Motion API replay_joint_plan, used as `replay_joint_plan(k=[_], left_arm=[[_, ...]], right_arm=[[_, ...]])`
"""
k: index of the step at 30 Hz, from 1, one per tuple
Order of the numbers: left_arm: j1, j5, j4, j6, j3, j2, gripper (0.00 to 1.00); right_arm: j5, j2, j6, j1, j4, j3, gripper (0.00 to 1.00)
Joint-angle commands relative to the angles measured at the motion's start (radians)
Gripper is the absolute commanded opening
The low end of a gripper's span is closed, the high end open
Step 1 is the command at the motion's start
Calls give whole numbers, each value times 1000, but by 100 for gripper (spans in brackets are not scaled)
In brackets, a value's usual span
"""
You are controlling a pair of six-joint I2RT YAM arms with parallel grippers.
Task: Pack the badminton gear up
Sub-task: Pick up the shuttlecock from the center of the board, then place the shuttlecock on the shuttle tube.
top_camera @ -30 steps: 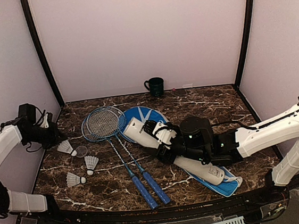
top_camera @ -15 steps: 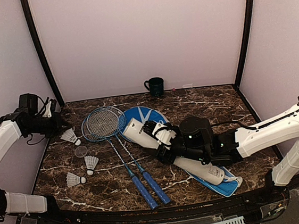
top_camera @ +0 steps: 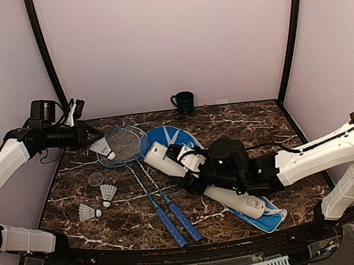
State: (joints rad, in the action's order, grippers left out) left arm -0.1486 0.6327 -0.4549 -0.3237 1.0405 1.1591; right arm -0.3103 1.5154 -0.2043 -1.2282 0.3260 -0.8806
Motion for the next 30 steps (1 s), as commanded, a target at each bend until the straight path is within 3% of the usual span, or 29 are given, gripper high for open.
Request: replay_joint_plan(k=[1, 5, 14, 30], left_arm=[[-29, 99, 121, -44, 11, -33, 0], [-67, 175, 230, -105, -29, -43, 0], [-142, 189, 389, -185, -59, -23, 0], [-270, 176, 549, -288, -107, 27, 0]], right_arm=[[3, 14, 37, 6, -4, -25, 71], [0, 14, 44, 6, -3, -26, 71], [-3, 7, 49, 2, 4, -18, 71], [-6, 9, 65, 0, 35, -9, 71]])
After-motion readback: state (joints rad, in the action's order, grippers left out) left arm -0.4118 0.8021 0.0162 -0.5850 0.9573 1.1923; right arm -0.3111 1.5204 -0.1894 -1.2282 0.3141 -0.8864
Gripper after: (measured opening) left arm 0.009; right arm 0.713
